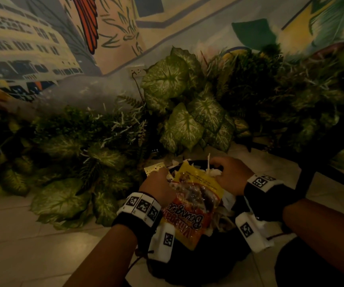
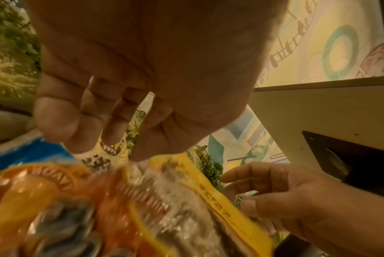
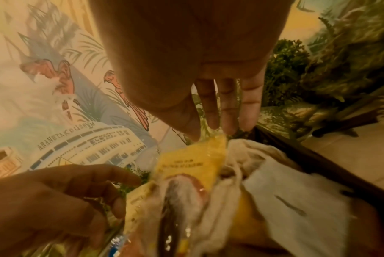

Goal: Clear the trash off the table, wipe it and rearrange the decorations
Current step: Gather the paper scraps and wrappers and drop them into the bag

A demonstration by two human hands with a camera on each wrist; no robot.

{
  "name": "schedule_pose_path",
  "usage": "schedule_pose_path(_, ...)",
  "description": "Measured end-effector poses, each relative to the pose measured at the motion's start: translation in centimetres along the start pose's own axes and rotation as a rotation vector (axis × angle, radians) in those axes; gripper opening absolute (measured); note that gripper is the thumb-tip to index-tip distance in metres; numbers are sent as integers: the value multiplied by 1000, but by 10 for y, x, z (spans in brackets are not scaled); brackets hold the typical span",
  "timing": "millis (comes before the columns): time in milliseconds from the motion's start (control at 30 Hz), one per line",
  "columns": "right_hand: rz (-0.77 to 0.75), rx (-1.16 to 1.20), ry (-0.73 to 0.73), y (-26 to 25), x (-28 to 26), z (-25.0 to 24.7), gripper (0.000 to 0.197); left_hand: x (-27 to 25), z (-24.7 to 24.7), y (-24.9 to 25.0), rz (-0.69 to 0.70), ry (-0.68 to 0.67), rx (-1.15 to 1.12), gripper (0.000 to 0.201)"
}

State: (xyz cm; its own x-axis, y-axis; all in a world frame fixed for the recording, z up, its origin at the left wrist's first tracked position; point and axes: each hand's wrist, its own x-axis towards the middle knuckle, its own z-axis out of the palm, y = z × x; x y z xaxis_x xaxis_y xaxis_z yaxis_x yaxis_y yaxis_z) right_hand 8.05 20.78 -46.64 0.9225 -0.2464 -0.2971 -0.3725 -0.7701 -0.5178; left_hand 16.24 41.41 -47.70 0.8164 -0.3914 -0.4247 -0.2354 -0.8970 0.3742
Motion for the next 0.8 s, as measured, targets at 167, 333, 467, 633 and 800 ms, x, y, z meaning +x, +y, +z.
schedule_pose_path(167,-36,64,118,-24,-16,-11,26,-12,-15,5,-1,43,-22,60)
schedule_pose_path(333,112,176,48,-49,-53,-27,17,-52,-49,22,-54,-38,-82,40)
schedule_pose_path(467,264,333,-1,-76,-97,-47,17,-89,-98,38,-95,-37,-64,42)
schedule_pose_path(633,345,382,-171,-117,-160,-100,16,-139,-181,72,-93,-33,-35,23)
schedule_pose_path(800,271,394,-253,-172,-230,-198,25,-185,-277,140,0,-39,-66,11)
